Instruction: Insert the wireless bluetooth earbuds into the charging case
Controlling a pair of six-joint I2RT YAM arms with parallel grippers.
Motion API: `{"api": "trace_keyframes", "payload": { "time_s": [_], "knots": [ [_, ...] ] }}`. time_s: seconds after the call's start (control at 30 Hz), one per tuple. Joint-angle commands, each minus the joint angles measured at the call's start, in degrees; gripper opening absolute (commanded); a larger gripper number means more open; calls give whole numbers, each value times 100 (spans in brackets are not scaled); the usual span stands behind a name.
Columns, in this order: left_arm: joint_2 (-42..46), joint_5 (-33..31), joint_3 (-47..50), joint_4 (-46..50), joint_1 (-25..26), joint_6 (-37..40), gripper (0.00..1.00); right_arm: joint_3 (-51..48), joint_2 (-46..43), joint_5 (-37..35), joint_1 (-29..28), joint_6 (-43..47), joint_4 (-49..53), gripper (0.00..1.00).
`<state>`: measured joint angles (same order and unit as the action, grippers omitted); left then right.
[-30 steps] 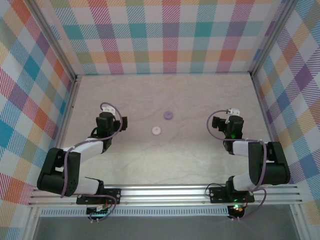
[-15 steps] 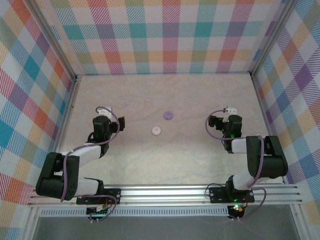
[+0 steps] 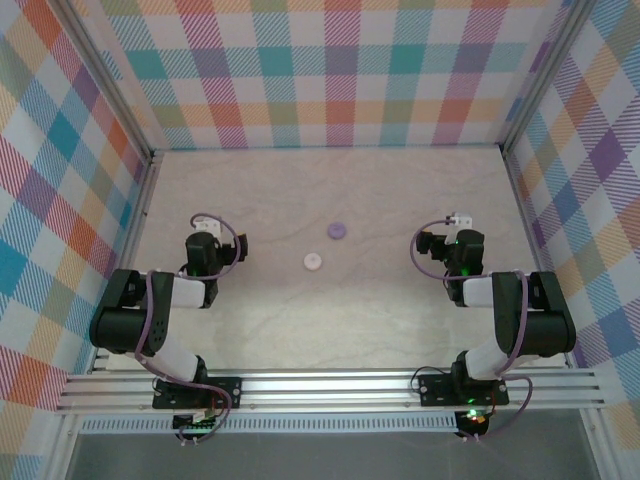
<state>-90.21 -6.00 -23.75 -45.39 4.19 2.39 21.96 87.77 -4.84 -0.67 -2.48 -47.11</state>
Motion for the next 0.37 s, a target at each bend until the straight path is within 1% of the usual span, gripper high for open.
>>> {"api": "trace_keyframes", "payload": {
  "time_s": [0.0,0.33],
  "knots": [
    [56,154,-55,-50,-49,-54,100,81,-11,123,-4,55,-167,100],
    [57,158,-55,-54,-49,-55,100,99,2,159,-6,64,-139,100]
  ]
}}
